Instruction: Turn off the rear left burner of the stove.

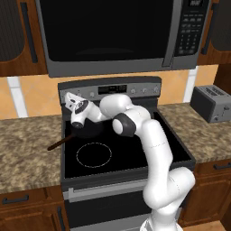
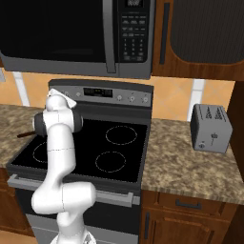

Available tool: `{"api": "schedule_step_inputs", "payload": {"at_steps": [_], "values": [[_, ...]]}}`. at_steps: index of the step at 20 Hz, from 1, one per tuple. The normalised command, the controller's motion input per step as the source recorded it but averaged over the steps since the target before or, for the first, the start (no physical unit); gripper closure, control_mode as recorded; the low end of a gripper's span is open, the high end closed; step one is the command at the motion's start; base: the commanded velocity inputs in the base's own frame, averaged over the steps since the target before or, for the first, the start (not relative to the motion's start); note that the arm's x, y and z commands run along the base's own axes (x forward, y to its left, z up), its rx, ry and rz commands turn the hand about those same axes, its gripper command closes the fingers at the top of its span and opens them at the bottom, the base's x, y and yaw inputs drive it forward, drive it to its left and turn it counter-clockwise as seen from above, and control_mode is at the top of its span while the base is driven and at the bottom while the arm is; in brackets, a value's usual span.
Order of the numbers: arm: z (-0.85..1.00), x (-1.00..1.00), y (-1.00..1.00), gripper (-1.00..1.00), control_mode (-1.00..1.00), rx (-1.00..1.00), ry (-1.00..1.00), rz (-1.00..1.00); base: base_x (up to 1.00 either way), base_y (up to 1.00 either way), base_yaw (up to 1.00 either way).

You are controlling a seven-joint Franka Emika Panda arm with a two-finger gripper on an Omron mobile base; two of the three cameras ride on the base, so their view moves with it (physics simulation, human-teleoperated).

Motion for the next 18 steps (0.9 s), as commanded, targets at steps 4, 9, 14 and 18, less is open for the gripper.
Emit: {"api": "schedule_step_inputs", "payload": {"at_steps": [4, 9, 14, 18], "values": [[0.03, 0.04, -0.11, 1.0, -1.0, 0.24, 0.0, 0.0, 0.0, 0.0, 0.0], [0.11, 0.12, -0.07, 1.0, -1.0, 0.27, 0.0, 0.0, 0.0, 0.0, 0.0], [0.05, 0.01, -0.13, 1.0, -1.0, 0.25, -0.08, 0.0, 0.0, 0.0, 0.0], [0.01, 0.0, -0.16, 1.0, -1.0, 0.26, -0.2, 0.03, 0.0, 0.0, 0.0]]}}
